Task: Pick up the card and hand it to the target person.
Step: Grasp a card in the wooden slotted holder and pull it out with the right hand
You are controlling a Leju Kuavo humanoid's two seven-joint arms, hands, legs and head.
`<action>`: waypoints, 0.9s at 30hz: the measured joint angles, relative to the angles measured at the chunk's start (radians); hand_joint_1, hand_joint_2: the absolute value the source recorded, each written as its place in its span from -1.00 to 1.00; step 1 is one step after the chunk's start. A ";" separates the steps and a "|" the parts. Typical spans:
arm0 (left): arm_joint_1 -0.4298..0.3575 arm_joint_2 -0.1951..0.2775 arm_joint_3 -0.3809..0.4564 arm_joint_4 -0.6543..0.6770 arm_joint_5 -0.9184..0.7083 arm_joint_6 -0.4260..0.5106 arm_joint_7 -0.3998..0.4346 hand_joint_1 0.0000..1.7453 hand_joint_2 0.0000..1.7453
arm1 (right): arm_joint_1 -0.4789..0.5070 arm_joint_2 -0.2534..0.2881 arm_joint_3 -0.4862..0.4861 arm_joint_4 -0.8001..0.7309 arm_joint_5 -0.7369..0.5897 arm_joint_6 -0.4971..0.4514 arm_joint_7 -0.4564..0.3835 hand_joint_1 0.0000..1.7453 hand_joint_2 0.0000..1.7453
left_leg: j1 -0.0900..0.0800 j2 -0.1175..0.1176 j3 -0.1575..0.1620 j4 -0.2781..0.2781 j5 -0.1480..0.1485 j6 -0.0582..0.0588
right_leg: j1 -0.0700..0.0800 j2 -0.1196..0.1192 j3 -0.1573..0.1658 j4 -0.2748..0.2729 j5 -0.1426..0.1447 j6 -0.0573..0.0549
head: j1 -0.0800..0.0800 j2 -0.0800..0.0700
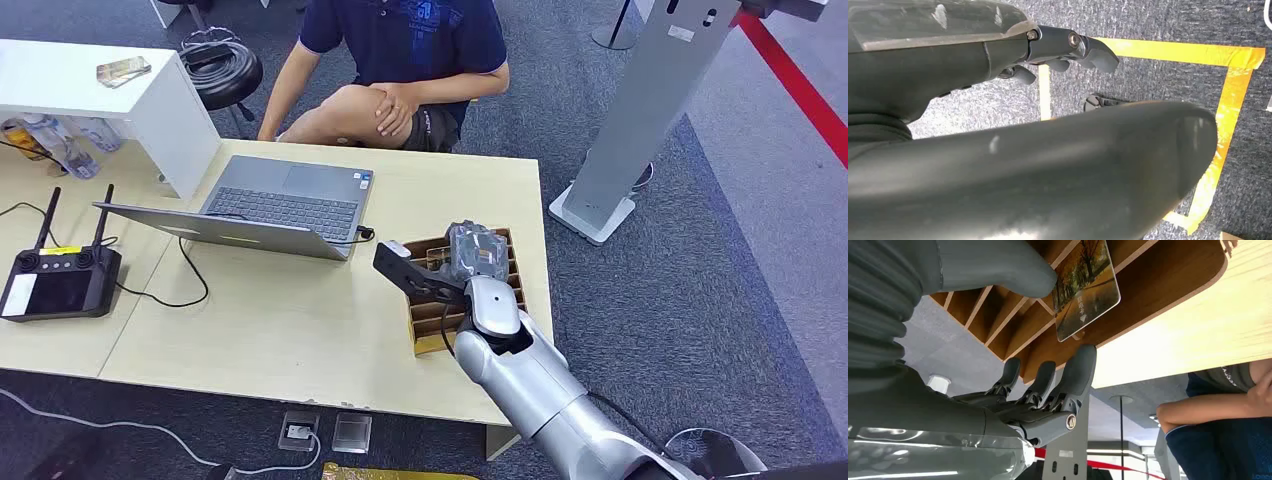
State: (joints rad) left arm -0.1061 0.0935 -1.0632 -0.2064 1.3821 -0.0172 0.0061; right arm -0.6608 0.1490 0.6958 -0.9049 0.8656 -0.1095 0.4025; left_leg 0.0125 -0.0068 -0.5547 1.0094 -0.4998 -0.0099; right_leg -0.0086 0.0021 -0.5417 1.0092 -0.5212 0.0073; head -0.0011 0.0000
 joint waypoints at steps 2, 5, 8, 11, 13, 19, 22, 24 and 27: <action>0.000 0.000 0.000 0.000 0.000 -0.001 0.000 -1.00 -1.00 | 0.000 0.000 0.001 0.000 0.000 0.001 -0.002 -0.13 1.00 | 0.000 0.000 0.000 0.000 0.000 0.000 | 0.000 0.000 0.000 0.000 0.000 0.000 | 0.000 0.000; 0.000 0.000 0.000 0.000 0.000 -0.005 0.000 -1.00 -1.00 | 0.000 0.002 0.004 0.000 0.000 0.005 -0.004 -0.10 1.00 | 0.000 0.000 0.001 0.000 0.000 0.000 | 0.000 0.000 0.001 0.000 0.000 0.000 | -0.001 0.000; 0.000 0.000 0.000 0.000 0.001 -0.007 0.000 -1.00 -1.00 | 0.003 0.005 0.005 0.000 -0.003 0.007 -0.005 -0.10 1.00 | 0.000 0.000 0.001 0.000 0.000 0.000 | 0.000 0.000 0.001 0.000 0.000 0.000 | -0.001 0.000; 0.000 0.000 0.000 0.000 0.002 -0.007 0.000 -1.00 -1.00 | 0.014 0.007 0.008 0.000 -0.005 0.008 -0.005 -0.08 1.00 | 0.000 0.000 0.001 0.000 0.000 0.000 | 0.000 0.000 0.001 0.000 0.000 0.000 | -0.001 0.000; 0.000 0.000 0.000 0.000 0.003 -0.007 0.001 -1.00 -1.00 | 0.018 0.007 0.010 0.000 -0.007 0.008 -0.005 -0.08 1.00 | 0.000 0.000 0.000 0.000 0.000 0.000 | 0.000 0.000 0.001 0.000 0.000 0.000 | -0.001 0.000; 0.000 0.000 0.000 0.000 0.004 -0.006 0.003 -1.00 -1.00 | 0.024 0.010 0.013 0.000 -0.009 0.011 -0.008 -0.09 1.00 | 0.000 0.000 0.000 0.000 0.000 0.000 | 0.000 0.000 0.001 0.000 0.000 0.000 | 0.000 0.000; 0.000 0.000 0.000 0.000 0.004 -0.006 0.003 -1.00 -1.00 | 0.027 0.010 0.015 0.000 -0.016 0.012 -0.015 -0.10 1.00 | 0.000 0.000 0.000 0.000 0.000 0.000 | 0.000 0.000 0.000 0.000 0.000 0.000 | -0.001 0.000; 0.000 0.000 0.000 0.000 0.004 -0.006 0.003 -1.00 -1.00 | 0.027 0.010 0.015 0.000 -0.018 0.011 -0.019 -0.11 1.00 | 0.000 0.000 0.000 0.000 0.000 0.000 | 0.000 0.000 0.000 0.000 0.000 0.000 | -0.001 0.000; 0.001 0.000 0.000 0.000 0.004 -0.006 0.003 -1.00 -1.00 | 0.028 0.010 0.016 0.002 -0.019 0.010 -0.022 -0.11 1.00 | 0.000 0.000 0.000 0.000 0.000 0.000 | 0.000 0.000 0.001 0.000 0.000 0.000 | -0.001 0.000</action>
State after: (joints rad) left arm -0.1056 0.0933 -1.0636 -0.2064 1.3863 -0.0236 0.0092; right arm -0.6329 0.1587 0.7115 -0.9028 0.8466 -0.0996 0.3805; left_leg 0.0125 -0.0069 -0.5543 1.0094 -0.4998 -0.0099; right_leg -0.0086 0.0021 -0.5412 1.0093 -0.5212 0.0073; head -0.0023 0.0000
